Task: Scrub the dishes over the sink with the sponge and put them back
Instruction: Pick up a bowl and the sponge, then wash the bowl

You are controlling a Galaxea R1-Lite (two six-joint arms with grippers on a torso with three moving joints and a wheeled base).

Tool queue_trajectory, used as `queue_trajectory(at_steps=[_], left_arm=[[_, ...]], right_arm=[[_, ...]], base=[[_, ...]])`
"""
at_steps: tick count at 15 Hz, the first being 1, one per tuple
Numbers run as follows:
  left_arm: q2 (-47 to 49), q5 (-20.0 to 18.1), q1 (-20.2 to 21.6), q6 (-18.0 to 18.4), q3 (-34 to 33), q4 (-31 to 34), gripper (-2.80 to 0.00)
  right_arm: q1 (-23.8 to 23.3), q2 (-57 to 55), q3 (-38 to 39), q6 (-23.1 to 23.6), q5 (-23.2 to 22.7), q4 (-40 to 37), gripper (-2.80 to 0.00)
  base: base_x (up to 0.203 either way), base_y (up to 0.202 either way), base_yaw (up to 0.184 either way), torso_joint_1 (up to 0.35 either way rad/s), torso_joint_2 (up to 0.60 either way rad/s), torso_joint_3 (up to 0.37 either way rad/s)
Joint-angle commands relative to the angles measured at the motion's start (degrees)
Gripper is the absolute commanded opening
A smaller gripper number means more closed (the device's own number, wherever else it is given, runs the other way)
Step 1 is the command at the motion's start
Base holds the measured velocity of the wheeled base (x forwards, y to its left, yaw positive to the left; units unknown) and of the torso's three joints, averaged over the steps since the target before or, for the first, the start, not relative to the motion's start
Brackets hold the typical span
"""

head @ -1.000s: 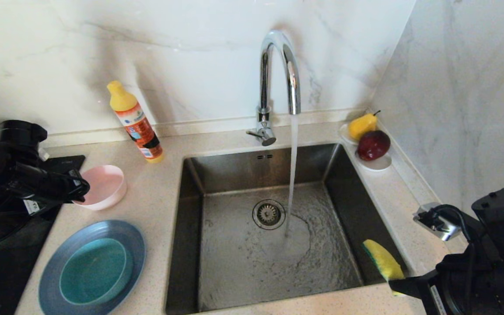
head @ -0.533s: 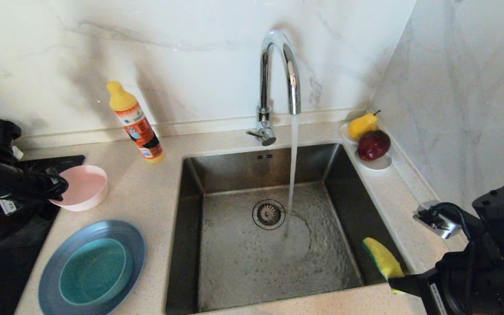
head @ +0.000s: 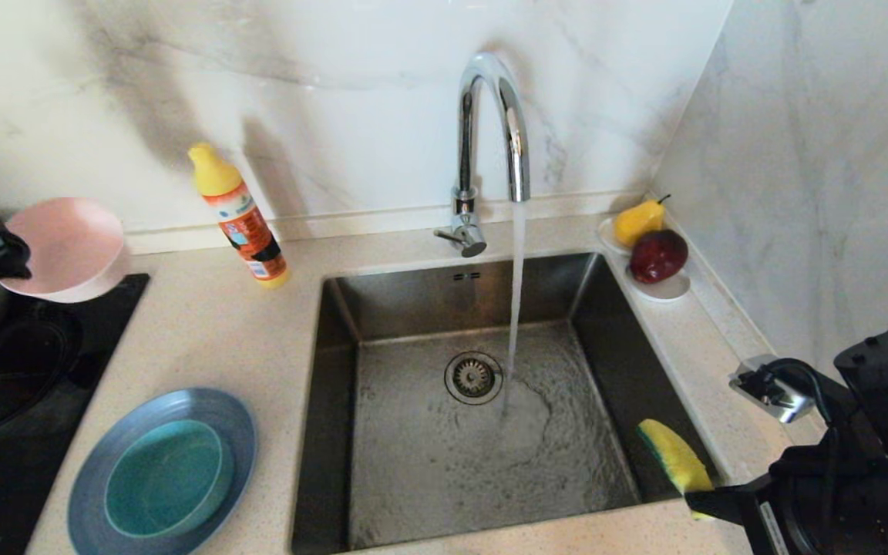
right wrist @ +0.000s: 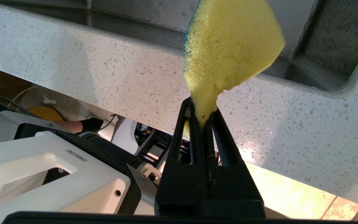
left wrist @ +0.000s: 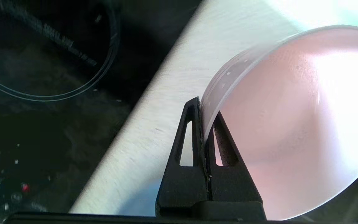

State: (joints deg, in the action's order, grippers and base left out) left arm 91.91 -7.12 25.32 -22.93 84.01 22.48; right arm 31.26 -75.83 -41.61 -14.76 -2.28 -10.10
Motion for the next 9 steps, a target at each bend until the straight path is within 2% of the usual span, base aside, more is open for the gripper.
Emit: queue_trajectory(at_steps=[1, 3, 5, 7, 9], left_arm=[[-12.8, -4.2, -1.4, -0.5, 0.0, 2.0, -2.80], [-17.3, -7.9, -8.3, -1.2, -0.4, 4.3, -2.80], [-18.5, -8.5, -17.1, -1.5, -1.4, 5.7, -2.80], [-18.2, -7.4, -25.8, -1.8, -3.3, 6.3, -2.80], [-15.9, -3.2, -34.8, -2.1, -5.0, 6.2, -2.80]], right_arm=[[0.1, 0.9, 0.3, -0.1, 0.0, 0.0, -2.80], [0.1, 2.0, 0.3, -0.3, -0.1, 0.0, -2.80], [0.4, 2.4, 0.4, -0.3, 0.0, 0.0, -2.80], [0.6, 3.1, 1.0, -0.4, -0.1, 0.0, -2.80], [0.5, 3.7, 1.2, -0.4, 0.0, 0.0, -2.80]], base=[[0.000, 0.000, 0.000, 0.000, 0.00, 0.000], [0.000, 0.000, 0.000, 0.000, 0.00, 0.000], [0.000, 0.000, 0.000, 0.000, 0.00, 0.000], [0.000, 0.000, 0.000, 0.000, 0.00, 0.000], [0.000, 0.000, 0.000, 0.000, 0.00, 0.000]])
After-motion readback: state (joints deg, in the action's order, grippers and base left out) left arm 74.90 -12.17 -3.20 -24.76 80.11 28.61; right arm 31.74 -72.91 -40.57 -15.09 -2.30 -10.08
